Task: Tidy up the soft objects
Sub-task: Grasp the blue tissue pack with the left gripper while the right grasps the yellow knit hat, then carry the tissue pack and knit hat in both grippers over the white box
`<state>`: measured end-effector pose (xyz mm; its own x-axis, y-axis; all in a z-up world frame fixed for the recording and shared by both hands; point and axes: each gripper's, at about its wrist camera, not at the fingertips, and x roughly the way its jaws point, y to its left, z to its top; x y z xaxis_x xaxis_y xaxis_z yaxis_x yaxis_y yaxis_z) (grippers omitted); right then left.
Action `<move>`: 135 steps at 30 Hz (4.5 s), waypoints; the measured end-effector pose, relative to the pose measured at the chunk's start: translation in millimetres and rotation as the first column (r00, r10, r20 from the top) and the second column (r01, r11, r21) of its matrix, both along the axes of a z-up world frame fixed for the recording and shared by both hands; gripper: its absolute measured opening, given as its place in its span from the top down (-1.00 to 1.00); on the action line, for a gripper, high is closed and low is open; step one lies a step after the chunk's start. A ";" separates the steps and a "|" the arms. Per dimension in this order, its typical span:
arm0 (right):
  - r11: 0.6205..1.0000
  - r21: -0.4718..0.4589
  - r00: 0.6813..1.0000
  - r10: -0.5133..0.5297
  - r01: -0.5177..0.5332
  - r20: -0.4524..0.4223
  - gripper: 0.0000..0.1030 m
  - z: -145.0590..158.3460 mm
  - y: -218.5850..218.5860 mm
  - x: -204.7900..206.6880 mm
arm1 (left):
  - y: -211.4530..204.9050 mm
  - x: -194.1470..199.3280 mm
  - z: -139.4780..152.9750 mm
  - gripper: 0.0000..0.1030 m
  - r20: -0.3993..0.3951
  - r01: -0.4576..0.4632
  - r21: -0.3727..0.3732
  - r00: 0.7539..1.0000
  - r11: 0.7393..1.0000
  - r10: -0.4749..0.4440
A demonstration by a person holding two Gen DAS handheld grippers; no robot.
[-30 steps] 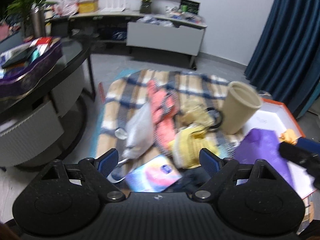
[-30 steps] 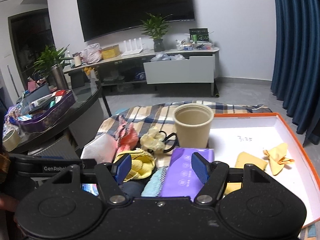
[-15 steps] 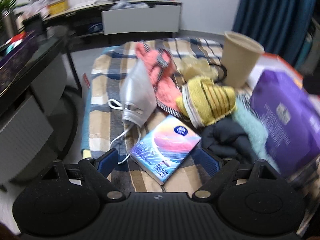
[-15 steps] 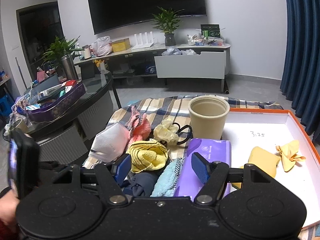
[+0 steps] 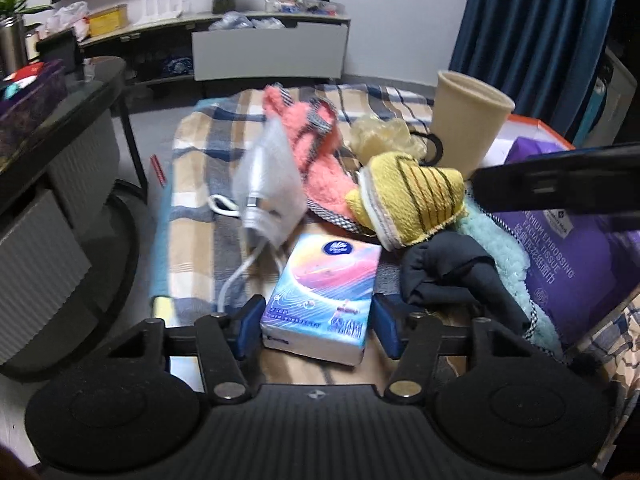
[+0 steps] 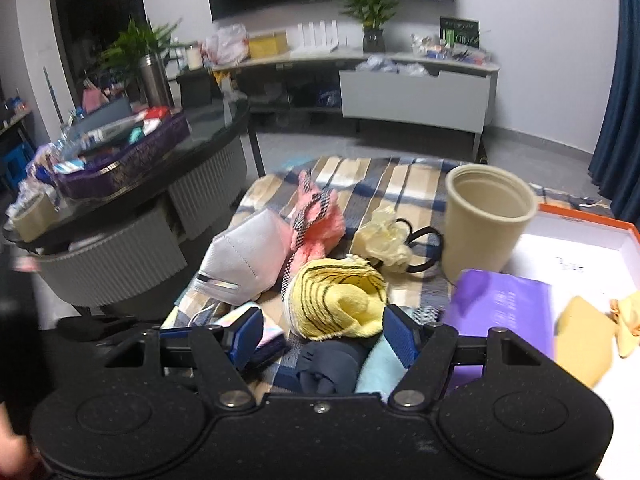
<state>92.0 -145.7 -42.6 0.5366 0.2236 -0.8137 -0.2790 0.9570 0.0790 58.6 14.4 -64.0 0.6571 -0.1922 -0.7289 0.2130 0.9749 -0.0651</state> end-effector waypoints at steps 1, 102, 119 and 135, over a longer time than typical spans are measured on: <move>1.000 -0.012 1.000 0.003 -0.003 -0.010 -0.55 -4.0 4.5 4.2 | 2.8 -3.9 2.7 -0.08 0.008 -0.008 -0.002 1.000 1.000 0.008; 0.921 0.144 0.892 -0.386 0.361 0.234 0.72 78.0 -172.3 -46.7 | -142.7 13.9 91.1 -0.03 0.131 0.094 -0.081 0.988 0.992 -0.083; 0.890 0.145 0.859 -0.455 0.432 0.234 0.71 75.1 -204.6 -52.8 | -179.5 19.4 82.3 -0.03 0.105 0.169 -0.077 0.981 0.983 -0.160; 0.855 0.134 0.827 -0.519 0.501 0.217 0.71 68.0 -231.0 -64.7 | -214.3 17.9 69.1 -0.03 0.072 0.232 -0.072 0.971 0.970 -0.227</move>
